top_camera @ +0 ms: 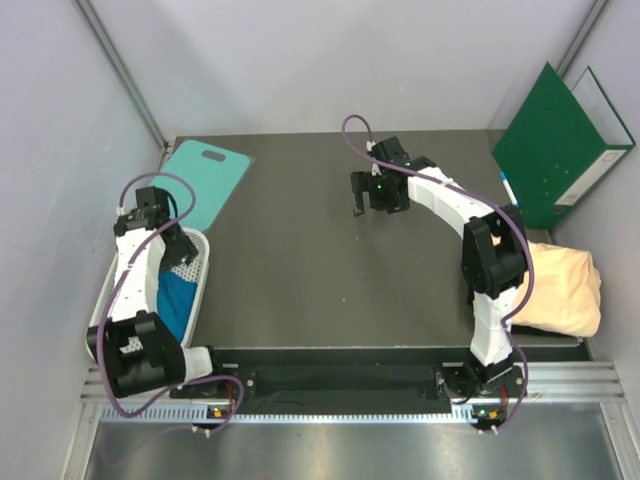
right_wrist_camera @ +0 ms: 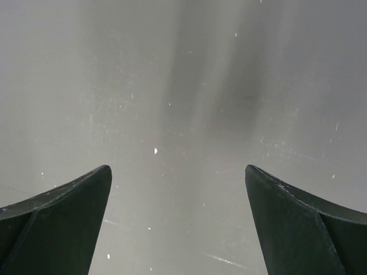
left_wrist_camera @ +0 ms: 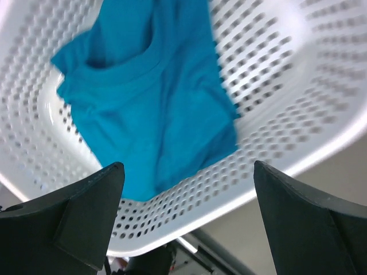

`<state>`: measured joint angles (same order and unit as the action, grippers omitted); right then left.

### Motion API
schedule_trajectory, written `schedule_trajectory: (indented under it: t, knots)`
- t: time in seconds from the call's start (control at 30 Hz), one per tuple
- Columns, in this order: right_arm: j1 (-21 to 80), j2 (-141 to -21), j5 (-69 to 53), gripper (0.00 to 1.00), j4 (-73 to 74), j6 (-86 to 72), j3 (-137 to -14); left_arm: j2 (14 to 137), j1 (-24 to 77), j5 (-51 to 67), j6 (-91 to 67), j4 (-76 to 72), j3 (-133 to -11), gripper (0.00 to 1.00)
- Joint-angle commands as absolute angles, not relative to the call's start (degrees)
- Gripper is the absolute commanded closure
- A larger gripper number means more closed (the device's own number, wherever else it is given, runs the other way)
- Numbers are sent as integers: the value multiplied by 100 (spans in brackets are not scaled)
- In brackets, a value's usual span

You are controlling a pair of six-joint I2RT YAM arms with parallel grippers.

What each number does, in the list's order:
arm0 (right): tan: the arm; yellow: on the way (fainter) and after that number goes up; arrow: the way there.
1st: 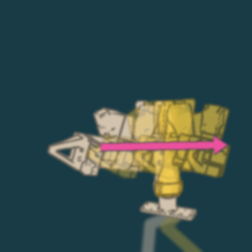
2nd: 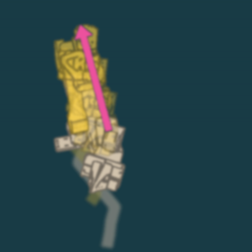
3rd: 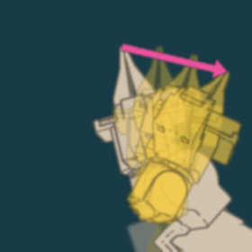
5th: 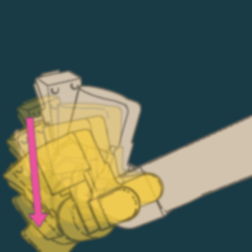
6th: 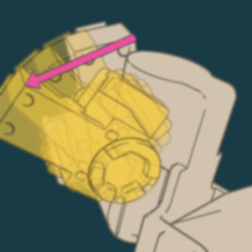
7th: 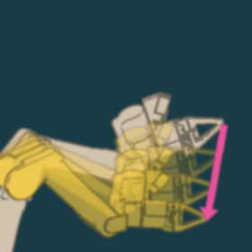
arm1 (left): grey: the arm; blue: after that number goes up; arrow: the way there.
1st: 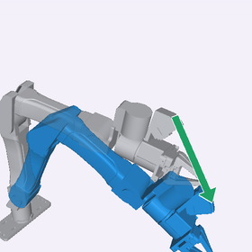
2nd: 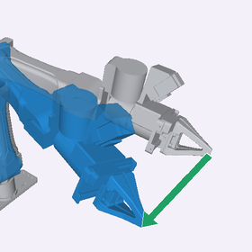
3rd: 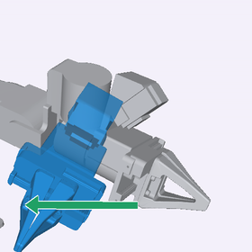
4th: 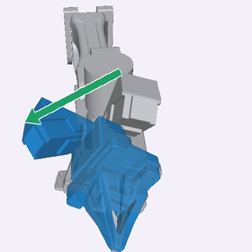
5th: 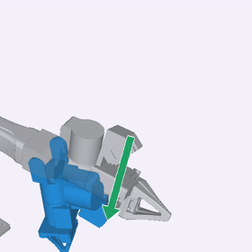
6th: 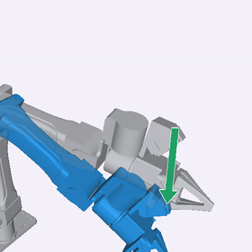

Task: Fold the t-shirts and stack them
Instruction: Grab crumpled tshirt from bin with the left arm, then move the tshirt to the center of the board

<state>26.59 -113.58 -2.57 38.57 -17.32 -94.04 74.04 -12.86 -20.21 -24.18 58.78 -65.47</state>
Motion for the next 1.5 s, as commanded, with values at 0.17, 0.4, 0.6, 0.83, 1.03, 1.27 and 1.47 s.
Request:
schedule_trajectory:
  t: [0.17,0.4,0.6,0.83,1.03,1.27,1.47]
  knots:
    - [2725,-11461,-448,0,3946,-1600,-9844,8164,-2425,-1486,-2487,5599,-6091,1]
    - [2733,-11382,-483,0,3964,-1670,-9773,9227,-2909,-1582,-2549,5212,-6179,1]
    - [2733,-11391,-466,0,4051,-1644,-9852,9879,-2936,-1442,-2523,4992,-6205,44]
    - [2725,-11478,-439,0,4096,-1687,-9905,8791,-2708,-800,-2163,5449,-7117,100]
    - [2637,-11645,-624,0,4052,-2021,-9862,7806,-2444,524,-2362,4660,-8147,100]
    - [2207,-11663,-992,0,3885,-2539,-9598,8664,-961,2680,-2593,3665,-8427,100]
    - [1688,-11321,-1187,0,3674,-2760,-9185,10483,1079,2769,-2496,4146,-9745,100]
